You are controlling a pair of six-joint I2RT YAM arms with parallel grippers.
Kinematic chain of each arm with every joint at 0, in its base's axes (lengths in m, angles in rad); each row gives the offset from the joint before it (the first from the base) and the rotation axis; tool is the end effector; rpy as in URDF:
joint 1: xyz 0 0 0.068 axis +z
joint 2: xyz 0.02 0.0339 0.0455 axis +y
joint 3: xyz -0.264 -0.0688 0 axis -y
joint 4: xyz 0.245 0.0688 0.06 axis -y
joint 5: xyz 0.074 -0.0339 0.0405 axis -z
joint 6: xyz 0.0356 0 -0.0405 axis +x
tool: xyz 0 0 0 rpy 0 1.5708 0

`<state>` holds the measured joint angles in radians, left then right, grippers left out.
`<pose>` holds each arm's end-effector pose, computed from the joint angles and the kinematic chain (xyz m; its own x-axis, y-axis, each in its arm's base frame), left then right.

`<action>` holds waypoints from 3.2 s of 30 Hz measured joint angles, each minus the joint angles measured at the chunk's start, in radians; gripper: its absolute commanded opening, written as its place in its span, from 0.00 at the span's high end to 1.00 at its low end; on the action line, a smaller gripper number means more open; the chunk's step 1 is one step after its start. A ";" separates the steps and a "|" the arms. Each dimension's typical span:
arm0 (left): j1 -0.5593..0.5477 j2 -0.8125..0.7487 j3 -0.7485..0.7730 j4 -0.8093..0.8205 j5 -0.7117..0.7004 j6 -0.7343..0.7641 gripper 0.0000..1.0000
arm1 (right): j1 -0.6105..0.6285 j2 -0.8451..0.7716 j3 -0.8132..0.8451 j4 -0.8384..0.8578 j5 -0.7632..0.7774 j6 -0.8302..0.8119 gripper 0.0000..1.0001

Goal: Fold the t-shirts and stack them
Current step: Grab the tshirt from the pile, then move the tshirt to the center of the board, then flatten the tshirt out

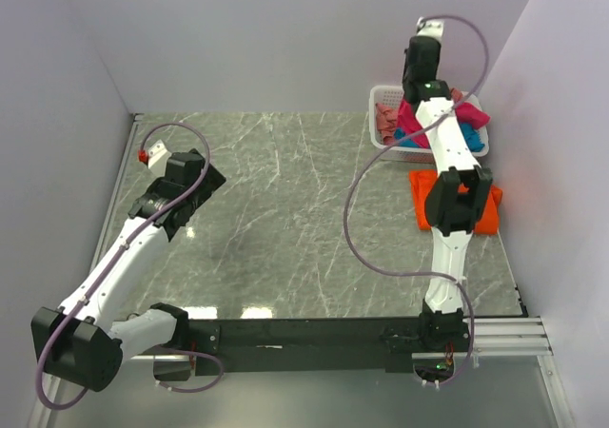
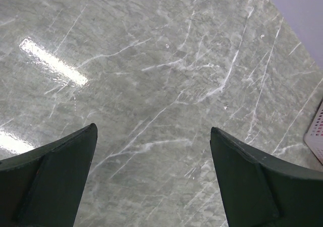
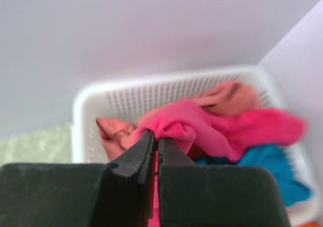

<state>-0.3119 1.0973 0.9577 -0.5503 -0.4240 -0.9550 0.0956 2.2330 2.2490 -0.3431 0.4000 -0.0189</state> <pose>0.2260 -0.0575 0.3060 -0.3317 -0.6748 -0.6593 -0.5074 0.7167 -0.4784 0.5264 0.0365 0.3513 -0.3251 -0.0487 -0.9444 0.2731 0.9513 -0.1430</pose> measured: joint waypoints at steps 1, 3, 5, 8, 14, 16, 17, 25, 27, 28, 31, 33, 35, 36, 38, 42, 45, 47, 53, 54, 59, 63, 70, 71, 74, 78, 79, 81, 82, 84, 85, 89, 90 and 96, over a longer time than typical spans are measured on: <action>0.000 -0.004 0.000 0.000 0.000 0.000 0.00 | 0.000 -0.031 -0.001 0.006 0.003 -0.004 1.00; 0.000 -0.010 0.000 0.000 0.000 0.000 0.01 | 0.006 -0.098 -0.006 0.014 0.008 -0.019 1.00; 0.000 -0.015 0.000 0.000 0.000 0.000 0.00 | 0.014 -0.166 -0.006 0.021 0.021 -0.044 1.00; 0.000 -0.024 0.002 0.001 0.000 0.000 0.01 | 0.065 -0.260 -0.006 0.014 0.054 -0.100 1.00; 0.000 -0.069 0.002 0.008 0.021 0.000 0.01 | 0.363 -0.493 -0.077 0.024 0.055 -0.206 1.00; 0.000 -0.092 0.001 0.008 0.031 -0.003 0.01 | 0.473 -0.552 -0.079 0.033 0.022 -0.219 1.00; 0.000 -0.105 0.000 0.007 0.035 -0.005 0.00 | 0.531 -0.584 -0.077 0.043 -0.002 -0.225 1.00; 0.000 -0.202 -0.023 -0.031 0.039 -0.037 0.01 | 0.706 -0.649 -0.009 0.092 -0.056 -0.200 1.00; 0.000 -0.227 -0.031 -0.051 0.037 -0.044 0.00 | 0.714 -0.652 -0.049 0.112 -0.009 -0.183 1.00; 0.000 -0.241 -0.035 -0.060 0.037 -0.050 0.01 | 0.713 -0.664 -0.106 0.133 0.030 -0.172 1.00; 0.000 -0.266 -0.055 -0.072 0.034 -0.058 0.00 | 0.678 -0.717 -0.334 0.138 0.109 -0.093 1.00; 0.000 -0.266 -0.068 -0.079 0.034 -0.061 0.00 | 0.614 -0.758 -0.530 0.131 0.092 0.011 0.71; 0.000 -0.254 -0.082 -0.085 0.034 -0.063 0.01 | 0.527 -0.798 -0.761 0.119 0.051 0.125 0.25; 0.000 -0.245 -0.088 -0.088 0.034 -0.064 0.01 | 0.471 -0.803 -0.882 0.113 0.023 0.188 0.15; 0.000 -0.216 -0.095 -0.090 0.035 -0.064 0.01 | 0.397 -0.799 -1.049 0.086 -0.010 0.261 0.12; 0.000 -0.134 -0.125 -0.071 0.063 -0.060 0.01 | 0.346 -0.782 -1.237 -0.018 -0.035 0.377 0.11; 0.000 -0.066 -0.156 -0.042 0.108 -0.053 0.01 | 0.358 -0.810 -1.267 -0.024 -0.058 0.420 0.11; 0.000 -0.025 -0.181 -0.027 0.136 -0.052 0.01 | 0.362 -0.852 -1.291 -0.008 -0.072 0.438 0.11; 0.000 0.032 -0.261 0.027 0.215 -0.035 0.03 | 0.363 -0.919 -1.398 0.057 -0.163 0.472 0.16; 0.000 0.041 -0.276 0.038 0.226 -0.034 0.03 | 0.363 -0.914 -1.416 0.062 -0.182 0.473 0.17; 0.000 0.090 -0.331 0.070 0.256 -0.033 0.09 | 0.363 -0.869 -1.448 0.073 -0.243 0.475 0.18; 0.000 0.140 -0.351 0.089 0.274 -0.034 0.14 | 0.363 -0.821 -1.448 0.097 -0.267 0.475 0.21; 0.000 0.208 -0.352 0.156 0.277 -0.042 0.76 | 0.363 -0.721 -1.447 0.121 -0.304 0.479 0.39; 0.001 0.227 -0.350 0.173 0.280 -0.040 0.99 | 0.363 -0.706 -1.446 0.121 -0.309 0.479 0.42; 0.000 0.251 -0.346 0.215 0.284 -0.041 0.99 | 0.365 -0.661 -1.439 0.122 -0.316 0.482 0.53; 0.000 0.248 -0.346 0.224 0.279 -0.034 0.99 | 0.365 -0.626 -1.416 0.122 -0.314 0.482 1.00; 0.000 0.244 -0.346 0.219 0.274 -0.032 0.99 | 0.365 -0.620 -1.408 0.120 -0.315 0.486 1.00; 0.000 0.214 -0.346 0.201 0.269 -0.026 0.99 | 0.370 -0.620 -1.395 0.110 -0.314 0.484 1.00; 0.000 0.180 -0.346 0.192 0.269 -0.023 0.99 | 0.376 -0.626 -1.392 0.103 -0.314 0.482 1.00; 0.000 0.088 -0.344 0.183 0.271 -0.016 0.99 | 0.394 -0.657 -1.390 0.073 -0.302 0.474 1.00; 0.000 0.027 -0.339 0.179 0.275 -0.011 0.99 | 0.409 -0.689 -1.390 0.052 -0.292 0.470 1.00; 0.000 -0.224 -0.277 0.179 0.287 -0.006 0.99 | 0.455 -0.880 -1.364 -0.026 -0.264 0.455 1.00; 0.000 -0.269 -0.257 0.178 0.287 -0.006 0.99 | 0.462 -0.944 -1.352 -0.035 -0.261 0.449 1.00; -0.002 -0.474 -0.080 0.178 0.249 -0.005 0.99 | 0.466 -1.322 -1.294 -0.045 -0.246 0.427 1.00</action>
<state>-0.3141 0.6231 0.8780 -0.3721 -0.1749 -0.9596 0.5613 0.9112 0.9554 -0.3882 0.1543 0.4080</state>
